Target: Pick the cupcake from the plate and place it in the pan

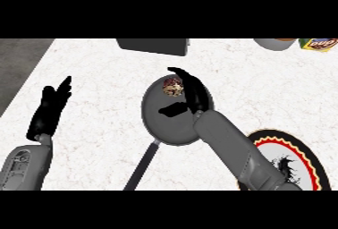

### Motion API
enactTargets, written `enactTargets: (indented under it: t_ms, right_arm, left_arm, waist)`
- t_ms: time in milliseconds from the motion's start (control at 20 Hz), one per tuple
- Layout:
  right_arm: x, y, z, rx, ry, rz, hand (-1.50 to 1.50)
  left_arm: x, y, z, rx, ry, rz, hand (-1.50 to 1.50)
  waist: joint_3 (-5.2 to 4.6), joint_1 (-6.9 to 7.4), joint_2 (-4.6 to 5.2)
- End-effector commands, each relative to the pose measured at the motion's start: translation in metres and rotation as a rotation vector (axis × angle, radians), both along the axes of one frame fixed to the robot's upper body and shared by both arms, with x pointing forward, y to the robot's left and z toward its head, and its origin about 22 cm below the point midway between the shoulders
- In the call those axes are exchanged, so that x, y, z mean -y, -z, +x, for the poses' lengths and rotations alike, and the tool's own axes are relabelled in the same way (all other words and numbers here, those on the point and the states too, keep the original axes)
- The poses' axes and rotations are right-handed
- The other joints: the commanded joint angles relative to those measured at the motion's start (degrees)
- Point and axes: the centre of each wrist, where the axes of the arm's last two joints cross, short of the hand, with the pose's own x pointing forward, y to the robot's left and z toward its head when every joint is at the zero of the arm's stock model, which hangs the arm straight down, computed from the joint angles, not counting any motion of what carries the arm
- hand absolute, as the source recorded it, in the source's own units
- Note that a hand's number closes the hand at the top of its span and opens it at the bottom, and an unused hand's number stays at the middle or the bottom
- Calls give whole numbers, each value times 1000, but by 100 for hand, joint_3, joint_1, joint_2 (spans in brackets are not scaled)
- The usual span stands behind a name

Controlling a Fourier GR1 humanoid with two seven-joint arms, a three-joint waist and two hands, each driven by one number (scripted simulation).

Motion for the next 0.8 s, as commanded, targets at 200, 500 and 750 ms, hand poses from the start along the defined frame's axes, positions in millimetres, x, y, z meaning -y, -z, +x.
enactTargets:
  t_ms: [200,500,750]
  right_arm:
    - [-7,-16,6,128,93,180,-150]
    - [0,-6,4,123,195,254,-150]
    - [42,-20,32,119,233,300,-150]
  left_arm:
    - [-8,-1,-3,-14,-17,8,0]
    - [-27,11,-15,-33,-75,-4,0]
    - [-46,5,-20,-39,-125,7,0]
  waist:
    - [-1,-86,-55]
    - [-14,-464,-128]
    - [-17,-779,-191]
